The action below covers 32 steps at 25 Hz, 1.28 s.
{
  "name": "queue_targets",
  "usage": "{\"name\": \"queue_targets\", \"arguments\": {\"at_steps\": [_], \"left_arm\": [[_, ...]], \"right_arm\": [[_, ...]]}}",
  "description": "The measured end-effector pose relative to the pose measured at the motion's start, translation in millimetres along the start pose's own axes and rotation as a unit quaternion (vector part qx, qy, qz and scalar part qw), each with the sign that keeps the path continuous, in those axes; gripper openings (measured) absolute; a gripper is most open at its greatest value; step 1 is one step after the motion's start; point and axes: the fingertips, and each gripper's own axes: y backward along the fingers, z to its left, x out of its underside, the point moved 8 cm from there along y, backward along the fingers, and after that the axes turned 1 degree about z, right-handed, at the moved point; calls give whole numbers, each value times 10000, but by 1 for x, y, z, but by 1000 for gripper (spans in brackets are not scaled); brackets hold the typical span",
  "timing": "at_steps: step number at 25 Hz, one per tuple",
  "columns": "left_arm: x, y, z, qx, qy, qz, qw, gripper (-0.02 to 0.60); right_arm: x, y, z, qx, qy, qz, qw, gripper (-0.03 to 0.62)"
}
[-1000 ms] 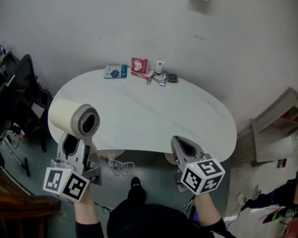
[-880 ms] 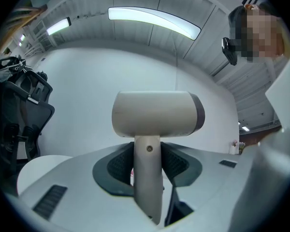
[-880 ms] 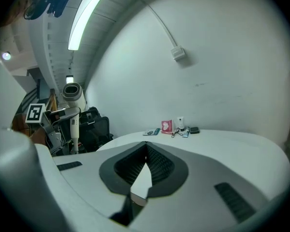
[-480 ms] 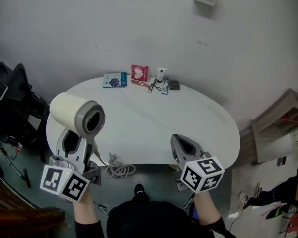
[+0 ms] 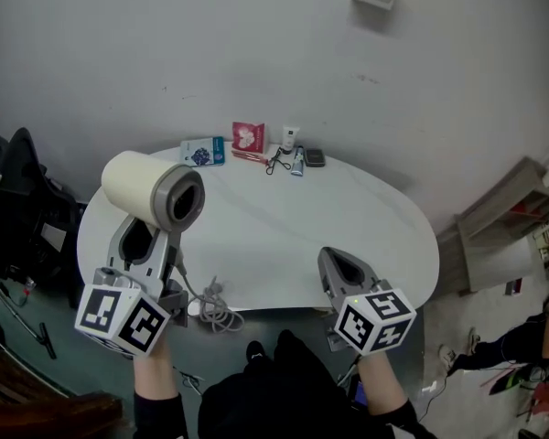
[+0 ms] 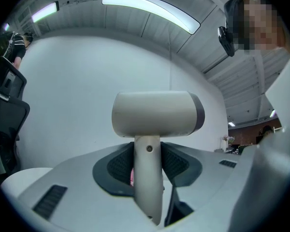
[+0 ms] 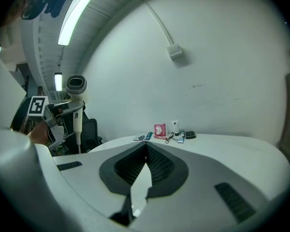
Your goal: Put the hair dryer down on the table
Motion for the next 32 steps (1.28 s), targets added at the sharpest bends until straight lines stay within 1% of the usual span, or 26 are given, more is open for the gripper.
{"name": "queue_targets", "arguments": {"at_steps": [8, 14, 18, 26, 32], "left_arm": [[21, -48, -2, 59, -306, 343, 9989, 170], [40, -89, -2, 187, -362, 578, 9975, 170], [60, -116, -4, 319, -358, 863, 9951, 170], [103, -163, -20, 570, -873, 1475, 9835, 170], [138, -193, -32, 873, -963, 1944, 9723, 170]], "right_arm": [[-9, -11, -18, 178, -44, -16, 9998, 5], [-19, -25, -38, 258, -101, -18, 9996, 5], [-22, -36, -55, 325, -171, 23, 9993, 5], [-30, -59, -85, 393, -309, 158, 9986, 5], [-34, -74, -105, 405, -342, 274, 9982, 5]]}}
